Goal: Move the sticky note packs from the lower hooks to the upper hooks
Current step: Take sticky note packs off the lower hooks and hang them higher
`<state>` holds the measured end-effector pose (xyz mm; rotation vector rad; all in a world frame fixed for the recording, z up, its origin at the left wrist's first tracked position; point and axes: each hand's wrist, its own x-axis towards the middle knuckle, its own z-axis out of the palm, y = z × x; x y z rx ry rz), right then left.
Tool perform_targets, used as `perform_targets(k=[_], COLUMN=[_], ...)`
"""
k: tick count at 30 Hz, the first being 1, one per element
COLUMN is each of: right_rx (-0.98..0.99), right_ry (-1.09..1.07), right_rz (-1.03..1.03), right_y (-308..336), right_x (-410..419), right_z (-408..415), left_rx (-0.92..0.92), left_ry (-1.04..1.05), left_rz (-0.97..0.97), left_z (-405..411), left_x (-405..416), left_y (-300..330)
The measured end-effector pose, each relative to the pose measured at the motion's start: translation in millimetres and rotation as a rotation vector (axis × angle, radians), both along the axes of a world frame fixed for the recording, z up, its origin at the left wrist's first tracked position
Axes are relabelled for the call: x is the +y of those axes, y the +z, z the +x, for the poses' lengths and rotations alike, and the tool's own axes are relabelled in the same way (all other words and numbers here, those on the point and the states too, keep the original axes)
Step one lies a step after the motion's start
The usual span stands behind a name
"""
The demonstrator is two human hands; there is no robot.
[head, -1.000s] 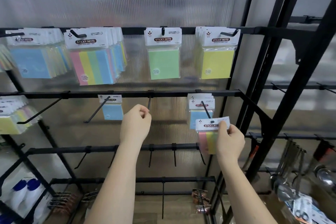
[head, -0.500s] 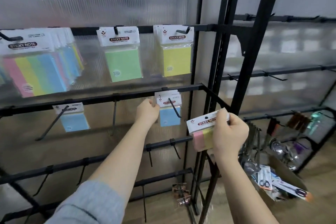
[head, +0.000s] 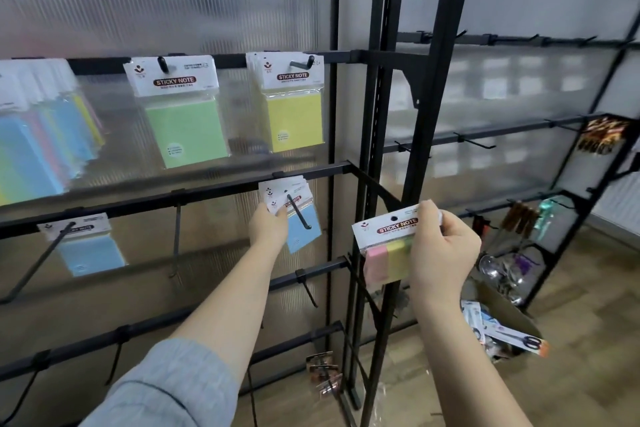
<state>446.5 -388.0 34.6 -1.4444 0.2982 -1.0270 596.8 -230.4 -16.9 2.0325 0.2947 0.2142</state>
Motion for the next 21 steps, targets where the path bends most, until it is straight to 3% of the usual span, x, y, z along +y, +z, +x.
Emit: perform_targets(k=[21], right_rx=[0.094], right_ry=[0.26], right_rz=[0.112], right_y=[10.6], right_x=[-37.9], right_z=[9.3], left_rx=[-0.254], left_ry=[0.097], left_rz=[-0.023], left_z=[-76.4], left_x=[-24.6], left_y=[-7.7])
